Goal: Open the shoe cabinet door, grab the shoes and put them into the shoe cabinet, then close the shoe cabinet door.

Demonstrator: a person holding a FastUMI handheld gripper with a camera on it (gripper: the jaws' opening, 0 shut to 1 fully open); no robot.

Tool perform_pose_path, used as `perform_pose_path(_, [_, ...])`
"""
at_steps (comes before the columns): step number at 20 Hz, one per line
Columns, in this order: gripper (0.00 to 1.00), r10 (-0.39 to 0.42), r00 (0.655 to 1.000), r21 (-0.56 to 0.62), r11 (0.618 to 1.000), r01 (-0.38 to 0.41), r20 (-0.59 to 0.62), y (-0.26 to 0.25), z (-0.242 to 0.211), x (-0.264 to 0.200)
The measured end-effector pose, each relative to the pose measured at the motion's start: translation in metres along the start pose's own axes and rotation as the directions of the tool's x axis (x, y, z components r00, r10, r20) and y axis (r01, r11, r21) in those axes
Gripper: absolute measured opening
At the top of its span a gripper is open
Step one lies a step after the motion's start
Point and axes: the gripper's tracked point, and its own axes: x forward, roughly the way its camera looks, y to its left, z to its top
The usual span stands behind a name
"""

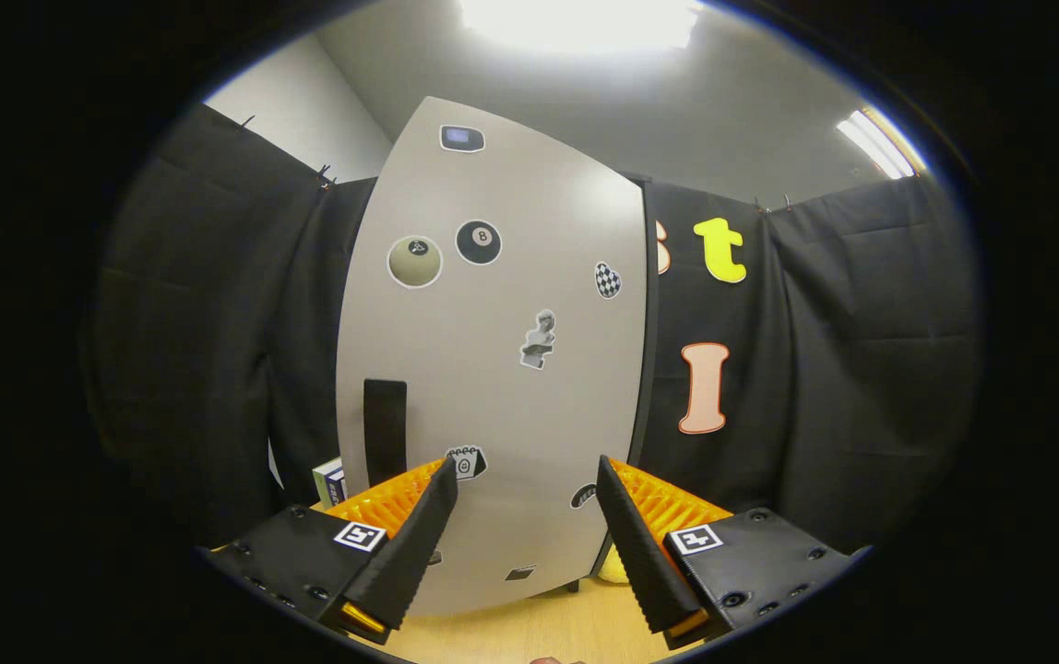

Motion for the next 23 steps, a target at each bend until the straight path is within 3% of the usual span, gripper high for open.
perform_pose_path(23, [0.98,0.149,0.989,0.032,0.988,-0.148,-0.015,0.031,-0.020,-0.022])
